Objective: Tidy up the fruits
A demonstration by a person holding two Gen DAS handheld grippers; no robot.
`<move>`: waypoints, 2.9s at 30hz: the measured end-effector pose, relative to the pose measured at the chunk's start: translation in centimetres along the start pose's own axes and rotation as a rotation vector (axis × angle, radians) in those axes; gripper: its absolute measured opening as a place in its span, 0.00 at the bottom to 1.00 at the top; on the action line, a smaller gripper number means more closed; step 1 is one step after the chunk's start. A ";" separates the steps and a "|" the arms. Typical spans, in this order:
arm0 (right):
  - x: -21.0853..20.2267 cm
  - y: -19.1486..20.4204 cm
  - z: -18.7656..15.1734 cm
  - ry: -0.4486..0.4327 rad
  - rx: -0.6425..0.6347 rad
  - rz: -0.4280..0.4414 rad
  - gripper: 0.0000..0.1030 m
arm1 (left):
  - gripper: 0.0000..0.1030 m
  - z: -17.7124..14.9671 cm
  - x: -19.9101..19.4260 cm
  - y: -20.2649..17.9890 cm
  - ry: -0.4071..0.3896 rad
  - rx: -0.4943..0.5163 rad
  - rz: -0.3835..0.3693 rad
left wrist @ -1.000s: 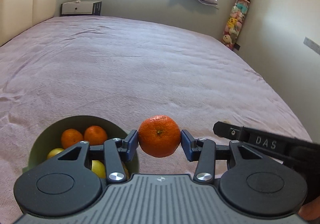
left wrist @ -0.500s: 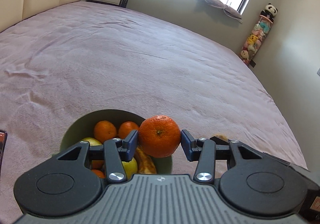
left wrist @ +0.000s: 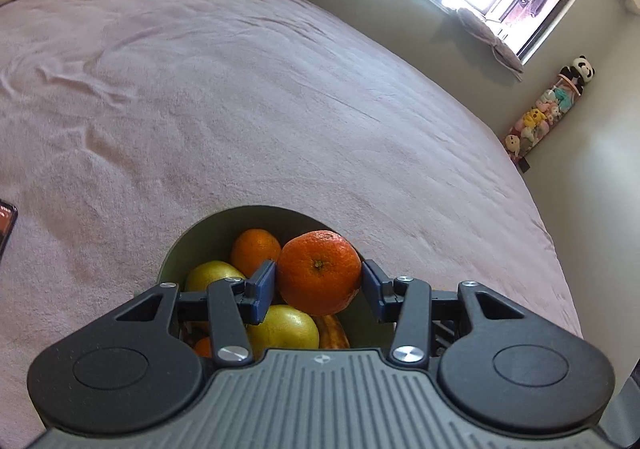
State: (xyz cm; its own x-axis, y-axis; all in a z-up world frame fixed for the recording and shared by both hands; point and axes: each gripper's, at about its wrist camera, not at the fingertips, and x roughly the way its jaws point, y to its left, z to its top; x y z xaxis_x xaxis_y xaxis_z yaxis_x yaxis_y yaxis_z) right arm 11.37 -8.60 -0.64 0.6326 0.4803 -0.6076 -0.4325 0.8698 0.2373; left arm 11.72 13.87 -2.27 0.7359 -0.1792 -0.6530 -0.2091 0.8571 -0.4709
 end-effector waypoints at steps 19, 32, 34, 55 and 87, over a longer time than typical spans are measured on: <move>6.6 -0.4 -1.0 0.102 -0.051 0.025 0.22 | 0.51 -0.9 5.4 1.7 0.114 -0.057 0.004; 8.7 -1.1 -1.3 0.115 -0.070 0.007 0.22 | 0.57 -1.2 6.6 1.4 0.115 -0.069 0.013; 8.8 -1.0 -1.3 0.115 -0.070 0.007 0.22 | 0.61 -1.3 6.6 1.4 0.117 -0.072 0.013; 6.1 0.2 -0.3 0.050 -0.101 -0.033 0.39 | 0.76 -0.2 2.7 -1.3 0.017 0.029 0.060; -11.1 0.2 -1.8 -0.133 -0.136 -0.340 0.94 | 0.87 -6.0 -8.9 -8.2 -0.289 0.514 0.247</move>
State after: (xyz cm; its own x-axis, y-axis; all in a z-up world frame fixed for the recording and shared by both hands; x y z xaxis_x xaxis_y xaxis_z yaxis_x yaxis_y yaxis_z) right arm 3.07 -13.95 4.76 0.8286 0.1853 -0.5283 -0.2593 0.9634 -0.0688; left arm 3.08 5.54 3.85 0.8647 0.1292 -0.4854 -0.1119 0.9916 0.0646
